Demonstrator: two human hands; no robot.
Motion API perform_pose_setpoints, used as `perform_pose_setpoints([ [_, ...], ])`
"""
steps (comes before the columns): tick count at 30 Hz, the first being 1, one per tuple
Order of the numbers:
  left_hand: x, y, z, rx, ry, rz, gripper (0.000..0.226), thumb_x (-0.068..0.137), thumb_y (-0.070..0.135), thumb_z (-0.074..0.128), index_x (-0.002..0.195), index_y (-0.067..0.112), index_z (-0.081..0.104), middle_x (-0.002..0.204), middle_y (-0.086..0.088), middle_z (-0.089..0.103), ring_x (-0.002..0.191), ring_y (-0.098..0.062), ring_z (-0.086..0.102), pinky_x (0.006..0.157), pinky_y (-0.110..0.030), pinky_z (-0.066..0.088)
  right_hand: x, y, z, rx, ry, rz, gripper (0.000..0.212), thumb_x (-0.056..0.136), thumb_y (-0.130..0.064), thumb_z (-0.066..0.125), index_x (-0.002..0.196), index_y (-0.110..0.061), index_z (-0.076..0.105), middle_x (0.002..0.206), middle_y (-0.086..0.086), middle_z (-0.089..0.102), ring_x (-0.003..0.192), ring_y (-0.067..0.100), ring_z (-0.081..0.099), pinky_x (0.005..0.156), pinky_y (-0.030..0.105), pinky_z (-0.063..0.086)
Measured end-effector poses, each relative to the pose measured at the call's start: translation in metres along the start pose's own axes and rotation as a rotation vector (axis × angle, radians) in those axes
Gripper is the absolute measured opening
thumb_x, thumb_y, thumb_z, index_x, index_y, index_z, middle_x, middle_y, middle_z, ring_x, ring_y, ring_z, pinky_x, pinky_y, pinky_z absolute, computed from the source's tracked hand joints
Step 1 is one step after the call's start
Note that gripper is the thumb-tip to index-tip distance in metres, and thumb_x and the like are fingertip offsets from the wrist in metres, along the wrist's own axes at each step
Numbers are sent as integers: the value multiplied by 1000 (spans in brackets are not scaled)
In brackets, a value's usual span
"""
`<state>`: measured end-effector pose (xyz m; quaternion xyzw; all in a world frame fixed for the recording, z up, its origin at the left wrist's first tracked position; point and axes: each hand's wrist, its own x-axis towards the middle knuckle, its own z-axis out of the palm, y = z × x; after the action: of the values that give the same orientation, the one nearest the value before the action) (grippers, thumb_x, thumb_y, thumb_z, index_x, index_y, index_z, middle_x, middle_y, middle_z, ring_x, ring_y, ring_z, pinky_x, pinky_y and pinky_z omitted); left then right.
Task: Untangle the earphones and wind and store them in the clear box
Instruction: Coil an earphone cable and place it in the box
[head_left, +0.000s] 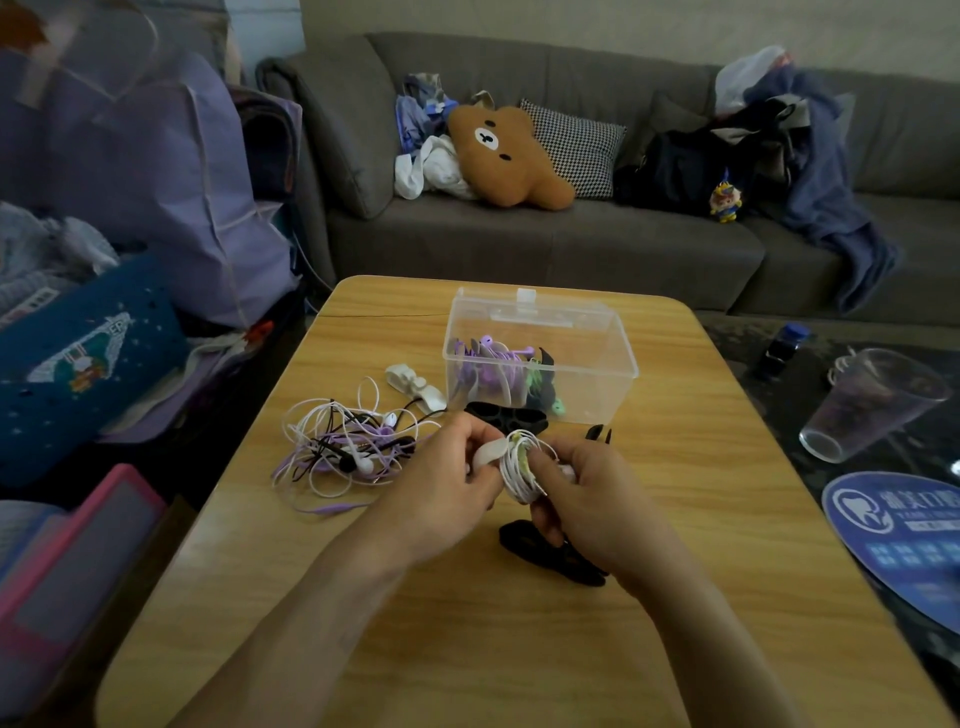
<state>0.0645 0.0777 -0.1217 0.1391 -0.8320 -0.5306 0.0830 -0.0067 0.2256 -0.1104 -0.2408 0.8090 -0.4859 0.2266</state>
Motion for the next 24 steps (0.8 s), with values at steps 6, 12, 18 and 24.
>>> perform_pose_setpoints([
  [6,0,-3,3,66,6,50,8,98,24,56,104,28,52,83,6,62,59,1,49,56,-14,38,-1,-4,4,-329,16,-45,31,106,-29,43,81,-26,61,62,-4,61,56,14,60,52,34,46],
  [12,0,0,-1,-67,-107,78,32,95,16,62,121,26,46,105,-8,60,72,2,53,70,-20,45,-2,-3,3,-328,-14,10,29,102,-23,44,83,-16,65,63,2,60,58,22,57,52,36,44],
  [18,-4,5,-3,-261,-236,77,60,58,22,66,116,36,65,112,-21,50,92,-19,60,76,-28,50,-3,-2,5,-397,-2,-42,20,97,-15,47,90,-12,65,70,5,66,63,24,61,56,41,48],
  [24,-1,2,13,-141,120,178,15,82,33,79,90,35,67,109,-1,54,88,-8,65,76,-27,57,-4,-6,2,-29,-63,40,24,103,-11,41,94,-12,63,63,-1,58,47,6,51,46,21,41],
])
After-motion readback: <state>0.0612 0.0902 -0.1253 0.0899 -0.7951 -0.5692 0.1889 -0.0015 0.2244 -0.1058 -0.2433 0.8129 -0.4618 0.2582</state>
